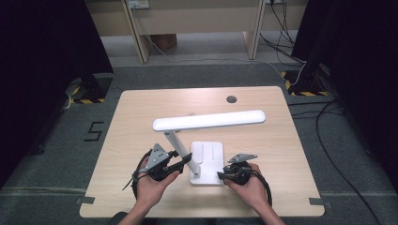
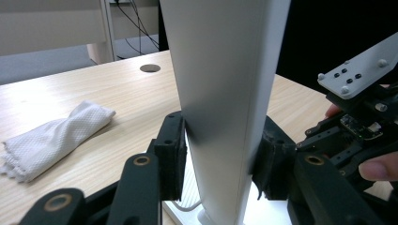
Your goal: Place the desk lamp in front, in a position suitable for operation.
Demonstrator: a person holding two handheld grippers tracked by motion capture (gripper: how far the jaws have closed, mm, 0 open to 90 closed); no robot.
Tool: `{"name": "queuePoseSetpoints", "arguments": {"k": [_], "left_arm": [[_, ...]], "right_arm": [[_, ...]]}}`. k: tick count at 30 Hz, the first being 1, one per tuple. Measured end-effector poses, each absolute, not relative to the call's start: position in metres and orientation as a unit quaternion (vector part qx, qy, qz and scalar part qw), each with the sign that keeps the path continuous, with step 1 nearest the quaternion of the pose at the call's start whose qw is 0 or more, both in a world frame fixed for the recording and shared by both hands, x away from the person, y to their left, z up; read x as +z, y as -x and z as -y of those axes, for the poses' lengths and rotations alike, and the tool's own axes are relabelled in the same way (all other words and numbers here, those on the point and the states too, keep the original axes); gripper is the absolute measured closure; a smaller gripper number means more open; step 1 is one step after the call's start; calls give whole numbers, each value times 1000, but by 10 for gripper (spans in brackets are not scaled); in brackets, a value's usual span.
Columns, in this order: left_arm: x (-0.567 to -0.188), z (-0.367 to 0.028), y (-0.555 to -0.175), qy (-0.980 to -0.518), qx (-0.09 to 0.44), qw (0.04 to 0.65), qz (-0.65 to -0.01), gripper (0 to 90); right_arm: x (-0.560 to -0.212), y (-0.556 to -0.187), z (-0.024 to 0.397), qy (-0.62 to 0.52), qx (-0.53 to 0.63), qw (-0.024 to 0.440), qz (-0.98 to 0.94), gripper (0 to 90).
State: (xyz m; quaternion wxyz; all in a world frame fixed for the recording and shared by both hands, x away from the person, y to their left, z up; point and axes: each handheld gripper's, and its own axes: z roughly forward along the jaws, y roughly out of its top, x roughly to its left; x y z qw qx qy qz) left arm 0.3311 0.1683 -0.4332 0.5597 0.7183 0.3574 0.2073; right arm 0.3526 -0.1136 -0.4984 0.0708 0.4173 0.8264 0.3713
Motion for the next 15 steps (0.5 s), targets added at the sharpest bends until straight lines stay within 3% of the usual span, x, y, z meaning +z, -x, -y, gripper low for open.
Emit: {"name": "queuePoseSetpoints", "arguments": {"k": [15], "left_arm": [[-436, -178, -335, -708, 217, 564, -365, 616]], "right_arm": [[-497, -356, 98, -399, 366, 82, -837, 635]]}}
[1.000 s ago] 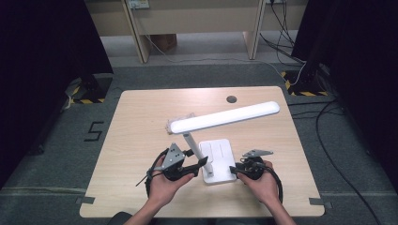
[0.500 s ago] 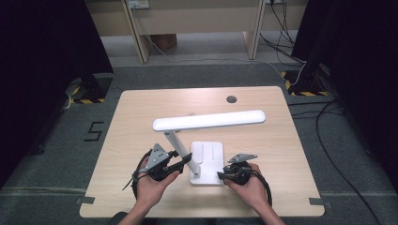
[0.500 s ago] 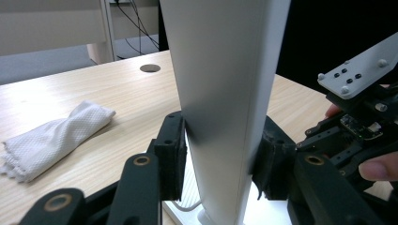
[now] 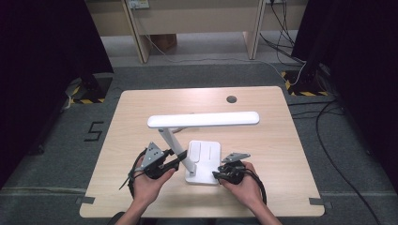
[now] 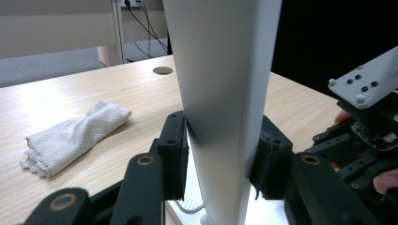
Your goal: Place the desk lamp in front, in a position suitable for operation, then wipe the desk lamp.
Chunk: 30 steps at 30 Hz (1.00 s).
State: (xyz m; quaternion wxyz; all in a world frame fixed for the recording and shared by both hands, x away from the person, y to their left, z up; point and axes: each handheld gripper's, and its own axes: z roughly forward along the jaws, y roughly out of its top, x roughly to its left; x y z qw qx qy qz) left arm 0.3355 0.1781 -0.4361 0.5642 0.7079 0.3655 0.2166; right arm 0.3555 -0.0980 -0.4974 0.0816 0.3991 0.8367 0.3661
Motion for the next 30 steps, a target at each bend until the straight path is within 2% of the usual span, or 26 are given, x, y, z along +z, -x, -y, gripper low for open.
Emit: {"name": "queuePoseSetpoints", "arguments": {"k": [10, 12, 13, 15, 19, 24, 30], "left_arm": [[-439, -181, -334, -704, 221, 572, -358, 595], [-439, -182, -334, -708, 223, 571, -352, 531], [-438, -183, -332, -709, 221, 571, -348, 531], [-437, -187, -328, -709, 223, 575, -341, 423], [-436, -199, -315, -717, 226, 571, -330, 358], [-445, -216, -304, -725, 220, 563, -329, 332], [-460, -232, -305, -720, 213, 554, -360, 328]], "right_arm": [[-498, -360, 96, -392, 369, 79, -839, 600], [-497, -361, 100, -392, 375, 83, -836, 567], [-497, -361, 100, -392, 375, 83, -836, 567], [-490, -359, 109, -386, 388, 100, -831, 539], [-480, -357, 130, -394, 405, 118, -816, 519], [-477, -354, 154, -419, 426, 104, -795, 509], [-482, -350, 183, -445, 415, 124, -784, 479]]}}
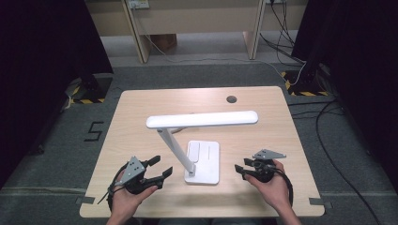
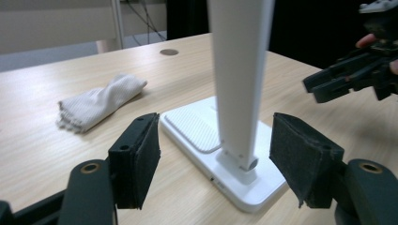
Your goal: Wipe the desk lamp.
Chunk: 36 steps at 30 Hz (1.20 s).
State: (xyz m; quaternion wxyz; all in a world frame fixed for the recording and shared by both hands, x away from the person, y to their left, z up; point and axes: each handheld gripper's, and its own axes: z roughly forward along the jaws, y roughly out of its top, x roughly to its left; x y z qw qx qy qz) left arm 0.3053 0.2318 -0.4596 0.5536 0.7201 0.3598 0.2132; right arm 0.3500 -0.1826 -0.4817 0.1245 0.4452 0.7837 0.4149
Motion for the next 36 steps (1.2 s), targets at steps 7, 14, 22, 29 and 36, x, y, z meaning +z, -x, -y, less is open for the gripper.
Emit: {"name": "queuePoseSetpoints", "arguments": {"k": [7, 14, 22, 29, 36], "left_arm": [[-481, -240, -321, -734, 212, 516, -387, 320], [-491, -247, -340, -742, 220, 497, -392, 370], [-487, -248, -372, -750, 233, 488, -382, 411], [-480, -240, -412, -759, 229, 479, -377, 426], [-489, -229, -453, -775, 232, 454, -374, 414]], "right_arm": [[-493, -349, 196, -452, 422, 130, -775, 430], [-498, -349, 201, -451, 422, 150, -772, 507], [-498, -348, 196, -443, 399, 184, -782, 541], [-497, -345, 193, -447, 394, 191, -780, 577], [-497, -345, 191, -444, 400, 186, -780, 576]]}}
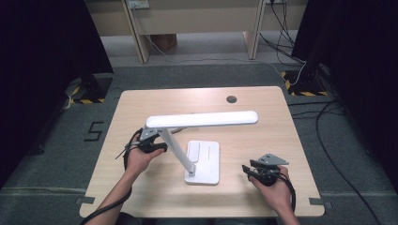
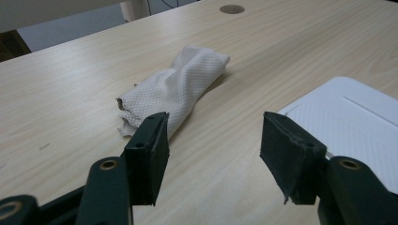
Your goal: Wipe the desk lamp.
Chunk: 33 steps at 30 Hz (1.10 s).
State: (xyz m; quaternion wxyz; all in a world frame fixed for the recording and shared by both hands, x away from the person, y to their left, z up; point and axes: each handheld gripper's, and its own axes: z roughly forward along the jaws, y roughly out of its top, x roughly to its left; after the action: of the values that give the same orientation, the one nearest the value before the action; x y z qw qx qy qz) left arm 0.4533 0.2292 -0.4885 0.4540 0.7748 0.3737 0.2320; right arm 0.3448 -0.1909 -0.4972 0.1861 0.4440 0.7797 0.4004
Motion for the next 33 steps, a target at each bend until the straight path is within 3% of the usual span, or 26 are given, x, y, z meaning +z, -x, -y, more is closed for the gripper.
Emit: {"name": "queuePoseSetpoints", "arguments": {"k": [16, 33], "left_arm": [[-498, -209, -524, -805, 228, 417, -356, 393], [-514, -193, -554, -818, 202, 381, -381, 414]], "right_arm": [[-499, -344, 192, -446, 402, 182, -779, 565], [-499, -345, 194, -449, 404, 179, -777, 564]]}}
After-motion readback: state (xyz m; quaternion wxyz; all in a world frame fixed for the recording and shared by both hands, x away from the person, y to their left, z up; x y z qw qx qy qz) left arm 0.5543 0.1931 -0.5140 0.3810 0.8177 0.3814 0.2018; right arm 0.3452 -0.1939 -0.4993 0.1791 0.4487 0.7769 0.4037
